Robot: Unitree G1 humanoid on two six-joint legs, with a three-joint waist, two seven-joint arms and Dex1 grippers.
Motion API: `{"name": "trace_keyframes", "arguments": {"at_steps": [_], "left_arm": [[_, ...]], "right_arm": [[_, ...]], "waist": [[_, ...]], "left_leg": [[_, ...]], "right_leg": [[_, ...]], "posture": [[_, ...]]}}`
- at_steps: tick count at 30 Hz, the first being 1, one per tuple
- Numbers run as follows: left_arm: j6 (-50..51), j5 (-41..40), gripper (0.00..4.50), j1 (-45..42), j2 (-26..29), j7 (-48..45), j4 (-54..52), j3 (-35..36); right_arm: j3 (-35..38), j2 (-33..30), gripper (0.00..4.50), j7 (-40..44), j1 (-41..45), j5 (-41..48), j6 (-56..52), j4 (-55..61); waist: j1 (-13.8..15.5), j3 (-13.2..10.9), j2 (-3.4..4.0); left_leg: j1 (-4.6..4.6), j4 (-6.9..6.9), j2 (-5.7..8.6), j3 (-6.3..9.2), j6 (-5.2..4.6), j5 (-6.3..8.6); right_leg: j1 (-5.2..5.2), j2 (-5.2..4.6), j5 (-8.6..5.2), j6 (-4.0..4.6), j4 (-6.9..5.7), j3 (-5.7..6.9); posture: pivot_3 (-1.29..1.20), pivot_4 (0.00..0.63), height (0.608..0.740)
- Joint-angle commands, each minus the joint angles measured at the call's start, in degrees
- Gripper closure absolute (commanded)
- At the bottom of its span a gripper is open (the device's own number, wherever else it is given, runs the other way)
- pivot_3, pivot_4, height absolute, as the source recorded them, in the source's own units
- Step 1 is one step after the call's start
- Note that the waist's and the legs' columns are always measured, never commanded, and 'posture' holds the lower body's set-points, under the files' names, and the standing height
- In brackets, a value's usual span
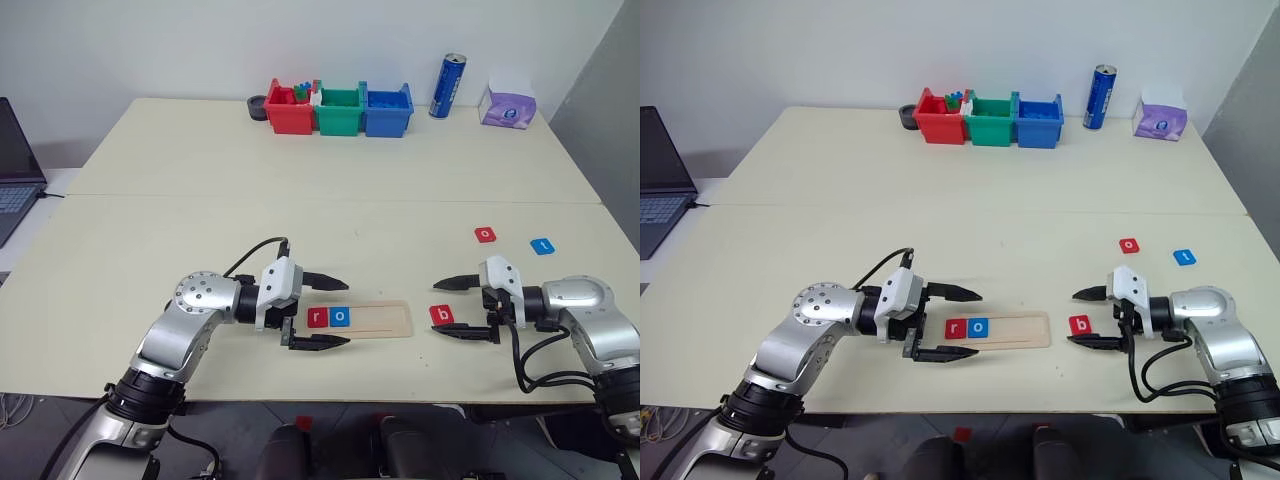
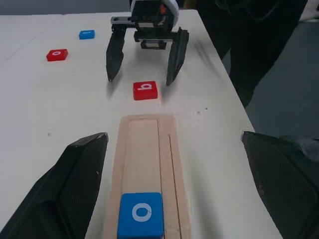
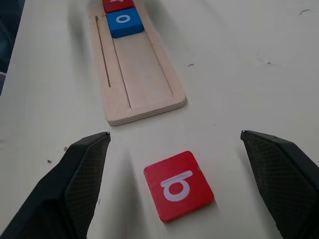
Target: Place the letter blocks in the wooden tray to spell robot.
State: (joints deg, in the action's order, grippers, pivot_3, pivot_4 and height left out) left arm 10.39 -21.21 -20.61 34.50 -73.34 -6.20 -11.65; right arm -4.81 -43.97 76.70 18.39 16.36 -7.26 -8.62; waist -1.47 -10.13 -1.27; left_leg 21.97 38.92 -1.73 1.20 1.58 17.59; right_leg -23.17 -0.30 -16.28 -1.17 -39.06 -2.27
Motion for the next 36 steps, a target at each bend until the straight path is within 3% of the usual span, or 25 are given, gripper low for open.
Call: {"name": "trace_keyframes", "arguments": {"at_steps": [1, 29, 32, 36], "left_arm": [[-1.6, 0.0, 0.0, -0.8, -0.1, -1.0, -0.6, -0.1], [-1.3, -0.1, 0.0, -1.8, -0.7, -2.3, -0.7, -0.5], [-1.5, -0.3, 0.0, -1.9, -0.8, -2.6, -0.9, -0.6], [-1.6, -0.5, 0.0, -1.7, -1.0, -2.9, -1.3, -0.7]], "right_arm": [[-0.2, -0.9, 0.04, 1.2, -1.9, -0.1, 0.9, 2.1], [-1.1, 0.9, 0.04, 0.6, 1.5, -4.2, 9.0, -9.6], [-1.2, 1.1, 0.64, 0.5, 1.1, -4.2, 9.1, -9.5], [-1.0, 1.2, 1.98, 0.3, 0.5, -4.0, 8.9, -9.0]], "waist": [[0.0, 0.0, 0.0], [0.0, 0.0, 0.03], [0.0, 0.0, 0.03], [0.0, 0.0, 0.03]], "left_leg": [[0.0, 0.0, 0.0, 0.01, 0.0, 0.0], [-0.06, 0.05, 0.03, 0.01, 0.0, 0.0], [-0.07, 0.06, 0.02, 0.01, 0.0, 0.0], [-0.08, 0.06, 0.02, 0.02, 0.0, 0.0]], "right_leg": [[0.0, -0.01, 0.0, 0.0, -0.01, 0.01], [0.03, 0.06, 0.01, 0.0, -0.11, 0.01], [0.03, 0.05, 0.01, 0.0, -0.14, 0.0], [0.03, 0.06, 0.01, 0.0, -0.17, 0.02]], "posture": [[0.0, 0.15, 0.74], [0.0, 0.15, 0.74], [0.0, 0.15, 0.74], [0.0, 0.15, 0.74]]}}
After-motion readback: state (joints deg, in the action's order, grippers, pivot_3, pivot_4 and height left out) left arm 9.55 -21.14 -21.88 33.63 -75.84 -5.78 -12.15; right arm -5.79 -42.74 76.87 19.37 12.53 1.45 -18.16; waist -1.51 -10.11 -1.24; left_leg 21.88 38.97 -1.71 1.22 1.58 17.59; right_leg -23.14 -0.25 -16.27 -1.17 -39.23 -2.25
